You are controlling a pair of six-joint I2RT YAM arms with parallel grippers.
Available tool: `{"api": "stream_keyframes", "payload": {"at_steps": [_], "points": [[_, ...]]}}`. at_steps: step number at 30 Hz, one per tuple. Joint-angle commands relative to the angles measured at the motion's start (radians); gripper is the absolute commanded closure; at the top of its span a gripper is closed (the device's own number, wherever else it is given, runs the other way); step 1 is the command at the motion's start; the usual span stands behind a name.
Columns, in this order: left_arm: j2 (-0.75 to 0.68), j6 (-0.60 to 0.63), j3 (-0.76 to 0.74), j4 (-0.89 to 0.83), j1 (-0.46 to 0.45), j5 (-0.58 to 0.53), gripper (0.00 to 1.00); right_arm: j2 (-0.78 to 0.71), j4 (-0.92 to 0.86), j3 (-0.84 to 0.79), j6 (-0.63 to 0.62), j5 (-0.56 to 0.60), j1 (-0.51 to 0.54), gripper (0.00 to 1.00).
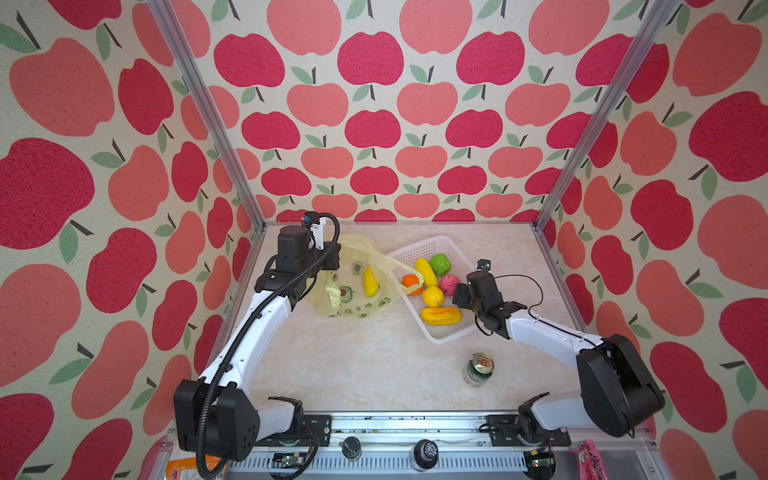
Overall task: Untie the knot of the plastic bag and take out the fruit
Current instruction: 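Lift the peach out and release it into the basket with the right gripper, then move the open right gripper back down into the bag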
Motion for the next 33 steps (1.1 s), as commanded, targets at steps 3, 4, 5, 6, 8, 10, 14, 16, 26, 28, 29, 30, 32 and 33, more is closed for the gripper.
{"api": "stream_keyframes", "payload": {"at_steps": [3, 4, 5, 6, 8, 10, 14, 16, 26, 28, 29, 30, 32, 33], "points": [[0.010, 0.013, 0.001, -0.005, 0.005, -0.013, 1.00, -0.180, 0.135, -0.108, -0.108, 0.103, 0.102, 0.15], [0.011, 0.013, 0.001, -0.005, 0.006, -0.013, 1.00, -0.215, 0.160, -0.124, -0.137, 0.141, 0.131, 0.15], [0.012, 0.015, 0.002, -0.005, 0.006, -0.014, 1.00, -0.257, 0.189, -0.141, -0.172, 0.171, 0.166, 0.15], [0.013, 0.014, 0.002, -0.006, 0.007, -0.015, 1.00, -0.294, 0.219, -0.159, -0.207, 0.196, 0.197, 0.15], [0.013, 0.014, 0.002, -0.006, 0.006, -0.014, 1.00, -0.349, 0.277, -0.184, -0.262, 0.220, 0.244, 0.15], [0.015, 0.013, 0.003, -0.005, 0.005, -0.011, 1.00, -0.379, 0.316, -0.186, -0.300, 0.205, 0.275, 0.15], [0.013, 0.012, 0.004, -0.006, 0.005, -0.007, 1.00, -0.367, 0.347, -0.101, -0.388, 0.157, 0.351, 0.19], [0.008, 0.011, 0.002, -0.006, 0.006, -0.007, 1.00, -0.336, 0.368, -0.043, -0.443, 0.123, 0.400, 0.25], [0.020, 0.015, 0.008, -0.006, 0.007, -0.012, 1.00, 0.036, 0.360, 0.277, -0.695, 0.038, 0.726, 0.43], [0.023, 0.014, 0.011, -0.008, 0.006, -0.009, 1.00, 0.118, 0.344, 0.331, -0.678, 0.061, 0.734, 0.46], [0.024, 0.014, 0.011, -0.008, 0.007, -0.007, 1.00, 0.162, 0.340, 0.354, -0.662, 0.079, 0.733, 0.47], [0.022, 0.014, 0.010, -0.009, 0.007, -0.007, 1.00, 0.204, 0.334, 0.380, -0.646, 0.102, 0.731, 0.49], [0.017, 0.013, 0.007, -0.009, 0.006, -0.007, 1.00, 0.280, 0.295, 0.437, -0.616, 0.105, 0.720, 0.53], [0.011, 0.013, 0.004, -0.007, 0.006, -0.006, 1.00, 0.321, 0.271, 0.467, -0.604, 0.104, 0.713, 0.55]]}}
